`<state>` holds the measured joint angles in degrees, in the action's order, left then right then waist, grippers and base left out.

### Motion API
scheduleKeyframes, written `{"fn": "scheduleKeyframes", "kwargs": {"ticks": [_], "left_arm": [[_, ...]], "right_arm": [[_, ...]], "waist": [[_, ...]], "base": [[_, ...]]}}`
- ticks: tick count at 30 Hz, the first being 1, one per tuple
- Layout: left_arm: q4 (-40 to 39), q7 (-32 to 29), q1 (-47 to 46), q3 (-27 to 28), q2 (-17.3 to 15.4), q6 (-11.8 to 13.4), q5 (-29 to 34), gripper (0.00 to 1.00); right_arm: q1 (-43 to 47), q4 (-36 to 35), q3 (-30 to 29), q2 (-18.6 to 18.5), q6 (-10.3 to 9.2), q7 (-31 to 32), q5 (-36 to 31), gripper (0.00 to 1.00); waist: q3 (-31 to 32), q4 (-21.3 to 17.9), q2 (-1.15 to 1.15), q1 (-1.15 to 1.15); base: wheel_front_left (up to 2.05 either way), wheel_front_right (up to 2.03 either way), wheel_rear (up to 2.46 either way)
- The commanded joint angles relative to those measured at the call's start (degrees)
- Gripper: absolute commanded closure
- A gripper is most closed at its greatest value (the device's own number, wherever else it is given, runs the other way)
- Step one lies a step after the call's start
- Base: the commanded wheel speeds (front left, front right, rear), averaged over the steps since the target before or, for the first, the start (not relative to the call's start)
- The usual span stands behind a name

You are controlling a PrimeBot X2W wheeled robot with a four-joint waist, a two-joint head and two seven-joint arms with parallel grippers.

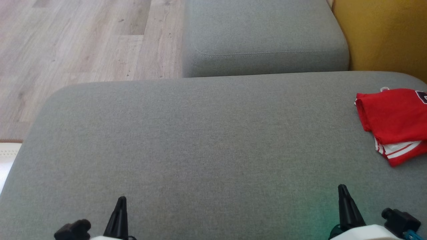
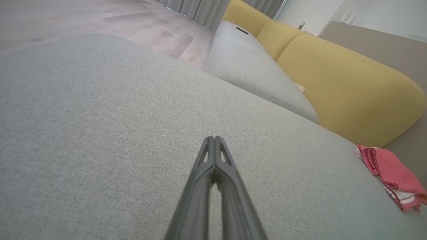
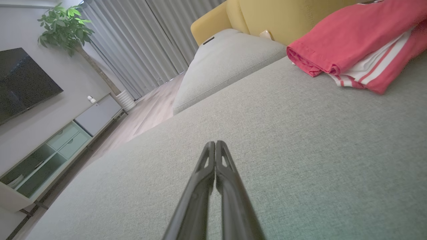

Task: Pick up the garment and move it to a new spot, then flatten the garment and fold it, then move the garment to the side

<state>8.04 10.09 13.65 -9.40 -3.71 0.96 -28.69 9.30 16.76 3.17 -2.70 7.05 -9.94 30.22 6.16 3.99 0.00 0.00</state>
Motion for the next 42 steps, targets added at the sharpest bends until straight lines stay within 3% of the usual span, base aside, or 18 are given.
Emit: {"fn": "scheduleKeyframes", "kwargs": {"ticks": [1,42], "left_arm": [[-1.4,-0.2,-3.1,1.3,-0.8,-0.3,-1.8,1.00],[1.8,-6.4,-10.5,6.4,-1.2,-4.0,-31.0,1.00]], "right_arm": [[-3.2,-2.0,-0.2,-0.8,0.15,0.5,1.8,1.00],[-8.7,-2.4,-3.6,-1.2,0.28,7.0,29.7,1.00]], "waist": [[-0.1,-0.1,0.00,0.00],[-2.9,-1.8,0.00,0.00]], "base": [[0.00,0.00,0.00],[0.00,0.00,0.00]]}}
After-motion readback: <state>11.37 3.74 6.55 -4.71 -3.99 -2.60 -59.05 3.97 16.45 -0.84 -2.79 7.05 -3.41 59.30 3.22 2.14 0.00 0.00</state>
